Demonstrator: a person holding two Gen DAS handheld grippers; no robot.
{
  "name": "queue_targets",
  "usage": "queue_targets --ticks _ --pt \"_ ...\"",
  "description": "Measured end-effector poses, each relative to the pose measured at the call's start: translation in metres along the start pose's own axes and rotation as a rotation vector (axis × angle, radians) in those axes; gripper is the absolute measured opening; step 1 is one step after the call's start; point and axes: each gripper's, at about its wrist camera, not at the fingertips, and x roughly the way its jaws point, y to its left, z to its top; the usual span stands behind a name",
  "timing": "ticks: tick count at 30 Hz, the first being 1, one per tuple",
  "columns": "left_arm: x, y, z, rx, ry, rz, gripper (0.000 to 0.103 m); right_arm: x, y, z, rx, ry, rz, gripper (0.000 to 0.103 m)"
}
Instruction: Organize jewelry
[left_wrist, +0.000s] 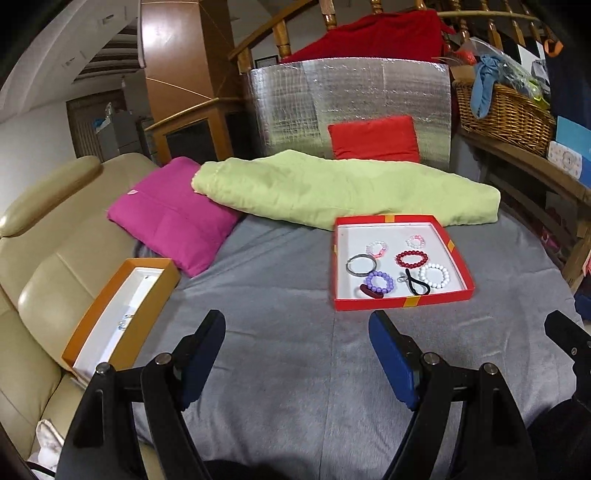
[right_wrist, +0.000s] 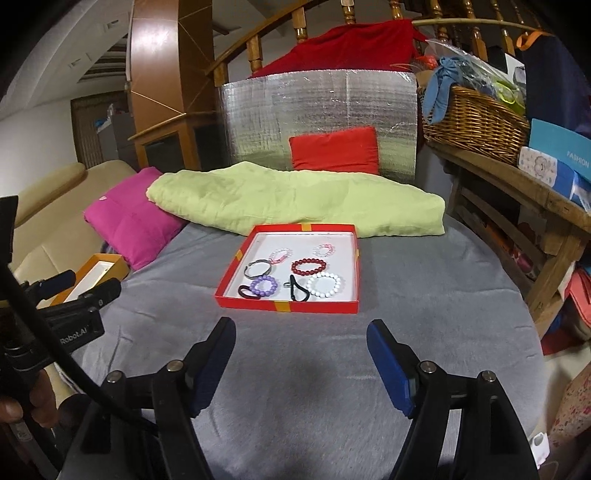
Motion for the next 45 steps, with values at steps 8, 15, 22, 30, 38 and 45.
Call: queue_targets --ticks 8,15,22,30,38,45 --pt "-0.028 0.015 -0.005 -0.036 -0.004 0.016 0.080 -0.028 0.015 -0.001 -0.008 -0.019 0.028 0.077" --pt "-0.047 0.021 -0.003 -0.051 -0.041 0.025 0.080 -0.040 0.024 -0.002 -0.026 -0.029 0.032 0.078" --pt "-0.054 0.019 -0.002 -0.043 -0.053 0.018 0.080 -0.042 0.024 -0.001 -0.023 -0.036 0.030 0.078" --pt "-0.061 0.020 -0.003 -0.037 -0.067 0.016 0.080 -0.045 0.021 0.001 -0.011 -0.041 0.028 0.078" --pt "-0.065 0.021 -0.002 -0.035 -0.074 0.016 0.080 -0.042 0.023 0.000 -0.015 -0.029 0.031 0.078" --pt "-0.065 0.020 -0.002 -0.024 -0.074 0.009 0.080 -0.039 0.023 0.000 0.002 -0.015 0.051 0.078"
